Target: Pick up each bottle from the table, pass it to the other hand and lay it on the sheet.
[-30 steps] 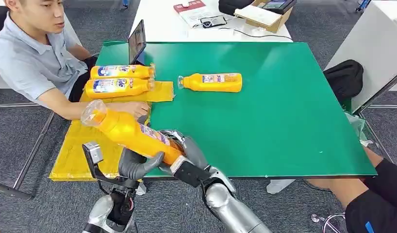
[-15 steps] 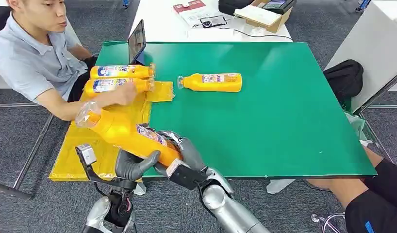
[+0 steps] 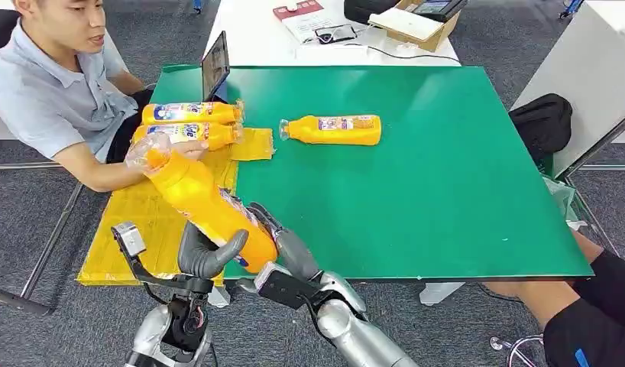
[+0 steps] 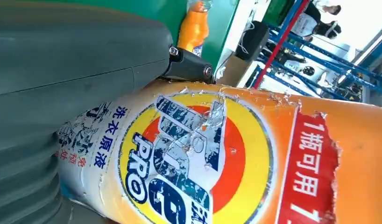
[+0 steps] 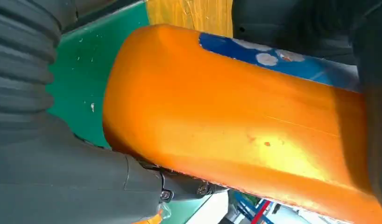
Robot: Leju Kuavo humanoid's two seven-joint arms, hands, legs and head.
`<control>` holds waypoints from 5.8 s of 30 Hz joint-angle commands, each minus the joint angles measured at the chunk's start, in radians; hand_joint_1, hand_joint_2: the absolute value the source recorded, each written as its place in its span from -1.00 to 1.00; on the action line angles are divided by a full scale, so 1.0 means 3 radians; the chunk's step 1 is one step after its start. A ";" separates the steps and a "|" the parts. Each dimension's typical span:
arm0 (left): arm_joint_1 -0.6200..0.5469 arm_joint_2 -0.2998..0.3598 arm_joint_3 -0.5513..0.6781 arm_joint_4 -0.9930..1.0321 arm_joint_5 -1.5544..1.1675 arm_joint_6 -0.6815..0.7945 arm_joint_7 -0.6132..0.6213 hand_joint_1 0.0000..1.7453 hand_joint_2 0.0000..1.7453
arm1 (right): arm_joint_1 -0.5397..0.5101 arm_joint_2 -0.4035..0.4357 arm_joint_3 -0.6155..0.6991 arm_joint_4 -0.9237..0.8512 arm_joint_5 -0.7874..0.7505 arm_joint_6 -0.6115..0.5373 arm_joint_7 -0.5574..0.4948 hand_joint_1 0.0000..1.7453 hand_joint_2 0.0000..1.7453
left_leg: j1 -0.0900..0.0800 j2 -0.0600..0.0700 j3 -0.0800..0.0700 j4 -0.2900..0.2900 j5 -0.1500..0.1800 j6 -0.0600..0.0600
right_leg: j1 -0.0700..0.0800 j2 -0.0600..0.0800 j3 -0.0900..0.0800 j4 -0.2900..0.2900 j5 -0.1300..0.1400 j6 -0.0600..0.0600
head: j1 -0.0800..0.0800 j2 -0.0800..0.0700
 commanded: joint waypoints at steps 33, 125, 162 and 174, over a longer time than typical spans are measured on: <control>-0.2082 0.0829 0.0156 0.3656 -0.4766 0.0947 0.0836 1.00 1.00 | 0.0207 -0.0212 0.0537 -0.0802 0.0425 -0.0474 -0.0268 -1.00 -1.00 | 0.0004 0.0011 0.0021 -0.0001 0.0000 -0.0008 | 0.0004 0.0009 0.0019 0.0003 -0.0001 -0.0010 | 0.0001 0.0000; -0.0369 0.0071 0.0529 0.0504 -0.1336 0.1247 -0.0175 -1.00 1.00 | -0.1199 -0.0684 -0.0664 0.1849 0.1886 -0.0671 0.0822 -1.00 1.00 | -0.0001 0.0014 0.0015 0.0002 -0.0002 -0.0008 | 0.0000 0.0017 0.0009 0.0006 0.0003 -0.0016 | 0.0000 0.0000; -0.0237 0.0125 0.0593 0.0500 -0.1224 0.0991 0.0034 -1.00 1.00 | -0.1307 -0.0687 -0.0596 0.2098 0.1798 -0.0009 0.0980 0.52 1.00 | 0.0000 0.0004 0.0016 -0.0002 0.0001 -0.0007 | 0.0002 0.0008 0.0012 0.0000 0.0004 -0.0014 | 0.0000 0.0000; -0.0074 0.0138 0.0649 0.0362 -0.1148 0.0875 0.0028 -1.00 1.00 | -0.0840 -0.0652 -0.0977 0.1643 0.1061 0.0042 0.0538 0.96 1.00 | 0.0003 0.0004 0.0023 -0.0004 -0.0002 -0.0009 | 0.0005 0.0007 0.0021 -0.0003 0.0002 -0.0017 | -0.0001 0.0000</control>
